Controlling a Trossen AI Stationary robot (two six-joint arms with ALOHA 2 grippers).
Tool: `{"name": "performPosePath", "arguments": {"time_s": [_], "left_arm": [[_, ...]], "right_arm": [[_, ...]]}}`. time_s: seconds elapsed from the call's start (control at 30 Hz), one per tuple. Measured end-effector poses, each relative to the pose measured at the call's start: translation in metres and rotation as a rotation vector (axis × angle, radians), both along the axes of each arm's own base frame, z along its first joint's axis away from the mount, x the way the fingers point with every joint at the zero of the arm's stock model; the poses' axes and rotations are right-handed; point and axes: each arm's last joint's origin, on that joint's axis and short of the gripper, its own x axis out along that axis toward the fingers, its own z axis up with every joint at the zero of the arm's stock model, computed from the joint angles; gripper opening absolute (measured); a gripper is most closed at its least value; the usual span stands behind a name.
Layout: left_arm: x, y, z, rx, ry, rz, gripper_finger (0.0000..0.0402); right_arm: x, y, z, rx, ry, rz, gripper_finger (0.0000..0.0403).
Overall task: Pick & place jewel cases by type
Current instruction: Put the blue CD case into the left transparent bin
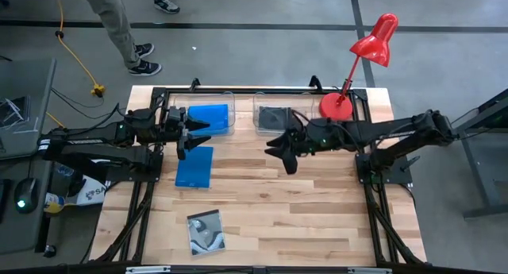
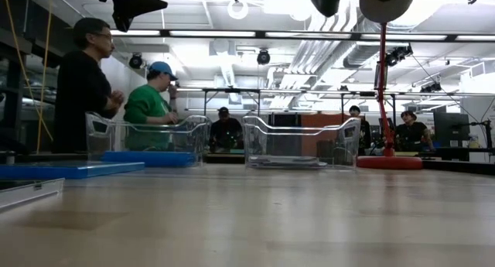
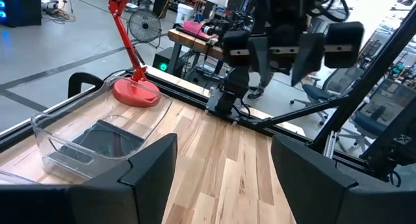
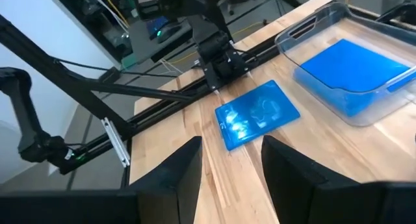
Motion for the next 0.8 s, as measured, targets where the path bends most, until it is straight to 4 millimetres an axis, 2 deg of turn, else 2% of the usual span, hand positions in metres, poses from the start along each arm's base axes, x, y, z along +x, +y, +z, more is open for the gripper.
{"name": "performPosePath", "arguments": {"time_s": [0.23,0.47,0.8], "left_arm": [[0.000,0.000,-0.001,0.000,0.005,0.000,0.0248],[0.000,0.000,-0.003,-0.001,0.026,0.004,0.0248],[0.000,-0.001,-0.002,0.077,0.033,-0.053,0.0248]], "right_arm": [[-0.004,0.022,-0.001,-0.047,0.007,-0.039,0.0142],[-0.010,0.036,-0.008,-0.056,0.075,-0.091,0.0142],[-0.015,0.053,-0.010,-0.083,0.092,-0.029,0.0142]]}}
